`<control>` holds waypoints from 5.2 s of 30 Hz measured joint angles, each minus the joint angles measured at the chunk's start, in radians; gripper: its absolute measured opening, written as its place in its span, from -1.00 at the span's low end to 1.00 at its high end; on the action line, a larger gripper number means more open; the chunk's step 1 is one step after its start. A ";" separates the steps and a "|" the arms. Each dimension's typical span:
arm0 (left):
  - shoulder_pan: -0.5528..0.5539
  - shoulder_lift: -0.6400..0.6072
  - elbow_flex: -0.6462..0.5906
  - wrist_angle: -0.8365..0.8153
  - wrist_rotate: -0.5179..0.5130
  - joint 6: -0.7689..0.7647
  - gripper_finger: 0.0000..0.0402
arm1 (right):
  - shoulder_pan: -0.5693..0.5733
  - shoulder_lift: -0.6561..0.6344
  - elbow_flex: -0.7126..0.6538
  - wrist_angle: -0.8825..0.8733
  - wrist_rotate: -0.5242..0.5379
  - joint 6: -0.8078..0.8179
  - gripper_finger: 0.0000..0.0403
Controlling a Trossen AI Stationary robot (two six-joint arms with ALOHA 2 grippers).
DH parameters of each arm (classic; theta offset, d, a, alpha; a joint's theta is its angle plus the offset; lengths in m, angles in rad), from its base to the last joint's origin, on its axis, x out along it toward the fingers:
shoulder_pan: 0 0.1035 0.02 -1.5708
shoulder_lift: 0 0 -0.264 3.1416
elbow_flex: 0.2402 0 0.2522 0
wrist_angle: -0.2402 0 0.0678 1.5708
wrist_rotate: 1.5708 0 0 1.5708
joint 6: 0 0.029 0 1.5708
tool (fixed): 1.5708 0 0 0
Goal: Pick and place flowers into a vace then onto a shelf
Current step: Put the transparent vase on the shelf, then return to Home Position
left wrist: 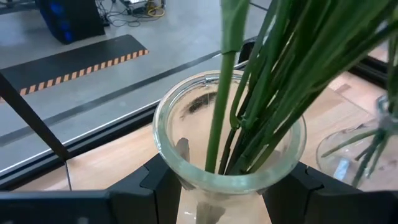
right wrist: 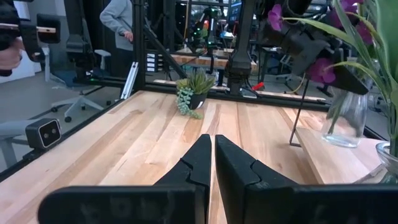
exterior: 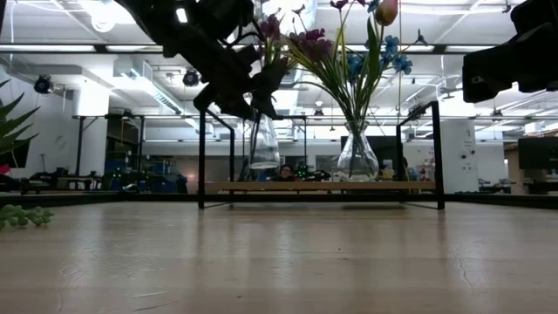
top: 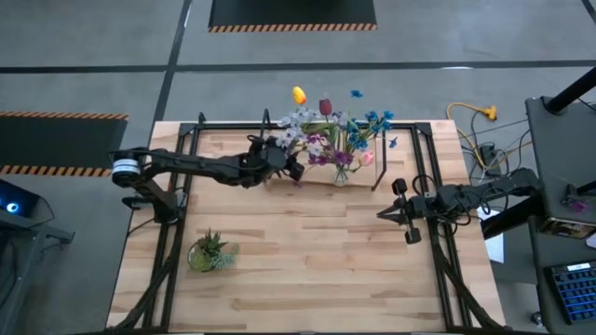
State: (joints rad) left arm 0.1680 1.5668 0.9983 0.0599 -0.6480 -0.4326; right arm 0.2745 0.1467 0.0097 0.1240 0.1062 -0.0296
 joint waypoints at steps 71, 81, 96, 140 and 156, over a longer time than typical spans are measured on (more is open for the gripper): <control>-0.078 0.020 -0.056 -0.110 -0.266 -0.142 0.14 | 0.000 0.012 0.000 -0.016 0.000 0.003 -0.94; -0.080 -0.007 -0.055 -0.126 -0.266 -0.118 0.21 | 0.000 0.013 0.000 -0.016 0.000 0.003 -0.94; -0.136 -0.099 -0.055 -0.150 -0.259 -0.118 0.21 | 0.000 0.013 0.000 -0.016 0.000 0.003 -0.94; -0.423 -0.672 -0.557 0.436 0.494 0.410 -0.18 | 0.000 0.012 0.000 -0.014 -0.001 0.022 -0.94; -0.313 -1.041 -0.866 0.501 0.525 0.522 -0.98 | 0.000 0.012 0.000 -0.014 0.017 0.035 -0.94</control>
State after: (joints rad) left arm -0.1452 0.5254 0.1325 0.5606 -0.1235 0.0889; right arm 0.2749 0.1589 0.0093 0.1100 0.1236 0.0051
